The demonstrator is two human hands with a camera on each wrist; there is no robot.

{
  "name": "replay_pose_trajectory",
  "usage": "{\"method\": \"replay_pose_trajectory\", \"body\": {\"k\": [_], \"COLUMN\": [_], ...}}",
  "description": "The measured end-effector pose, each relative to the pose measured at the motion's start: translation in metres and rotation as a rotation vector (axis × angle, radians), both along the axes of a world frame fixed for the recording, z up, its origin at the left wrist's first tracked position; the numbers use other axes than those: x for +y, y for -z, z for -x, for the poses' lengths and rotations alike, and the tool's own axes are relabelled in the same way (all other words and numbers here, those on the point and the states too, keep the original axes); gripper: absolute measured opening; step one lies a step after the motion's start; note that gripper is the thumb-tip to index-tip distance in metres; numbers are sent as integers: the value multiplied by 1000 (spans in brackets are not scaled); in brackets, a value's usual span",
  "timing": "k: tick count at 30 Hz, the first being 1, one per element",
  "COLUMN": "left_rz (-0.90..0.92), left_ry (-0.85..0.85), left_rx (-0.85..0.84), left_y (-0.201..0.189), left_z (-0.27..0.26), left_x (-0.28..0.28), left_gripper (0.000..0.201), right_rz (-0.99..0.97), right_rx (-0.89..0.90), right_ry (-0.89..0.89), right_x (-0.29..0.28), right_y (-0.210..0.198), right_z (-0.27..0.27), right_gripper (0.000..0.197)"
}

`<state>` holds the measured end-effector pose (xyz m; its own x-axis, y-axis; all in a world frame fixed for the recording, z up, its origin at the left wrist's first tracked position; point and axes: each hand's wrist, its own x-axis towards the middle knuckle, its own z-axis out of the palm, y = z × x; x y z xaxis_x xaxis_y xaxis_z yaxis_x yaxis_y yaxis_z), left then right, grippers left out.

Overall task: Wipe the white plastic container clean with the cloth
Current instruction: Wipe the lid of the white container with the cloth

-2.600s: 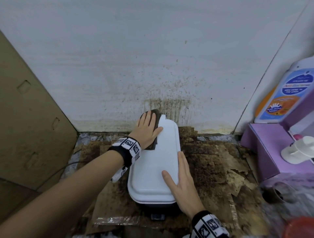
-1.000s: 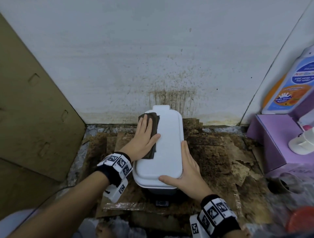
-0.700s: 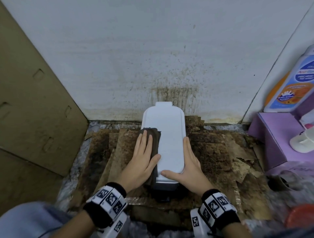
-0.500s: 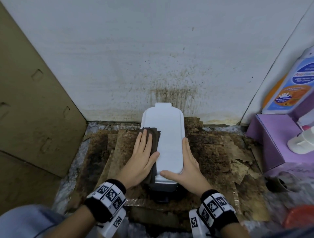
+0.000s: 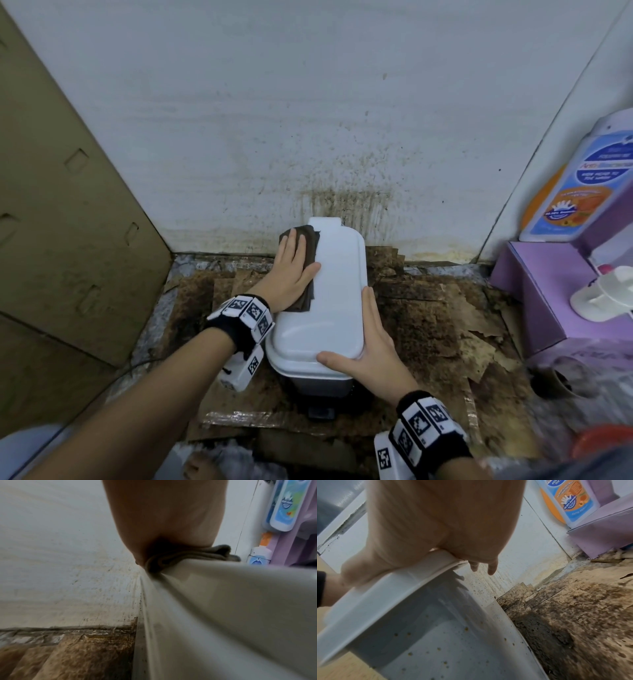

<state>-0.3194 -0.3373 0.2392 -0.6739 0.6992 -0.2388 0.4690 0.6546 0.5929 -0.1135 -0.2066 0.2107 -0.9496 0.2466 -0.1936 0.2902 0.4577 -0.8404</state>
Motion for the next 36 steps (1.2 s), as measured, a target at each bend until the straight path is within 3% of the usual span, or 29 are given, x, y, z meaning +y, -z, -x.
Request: {"method": "replay_pose_trajectory", "body": {"k": [10, 17, 28, 36], "left_rz": [-35, -17, 34, 74], "left_ry": [-31, 8, 20, 28], "left_rx": [38, 172, 24, 43], "left_y": [5, 19, 1, -6], "left_z": [-66, -103, -34, 26], "left_x": [-35, -55, -15, 20], "left_gripper": [75, 71, 75, 76], "right_rz": [-11, -9, 11, 33], "right_rx": [2, 1, 8, -6], "right_ry": [8, 17, 4, 17], "right_x": [-3, -3, 0, 1], "right_y": [0, 1, 4, 2], "right_z": [-2, -1, 1, 2], "right_gripper": [133, 136, 133, 132]}}
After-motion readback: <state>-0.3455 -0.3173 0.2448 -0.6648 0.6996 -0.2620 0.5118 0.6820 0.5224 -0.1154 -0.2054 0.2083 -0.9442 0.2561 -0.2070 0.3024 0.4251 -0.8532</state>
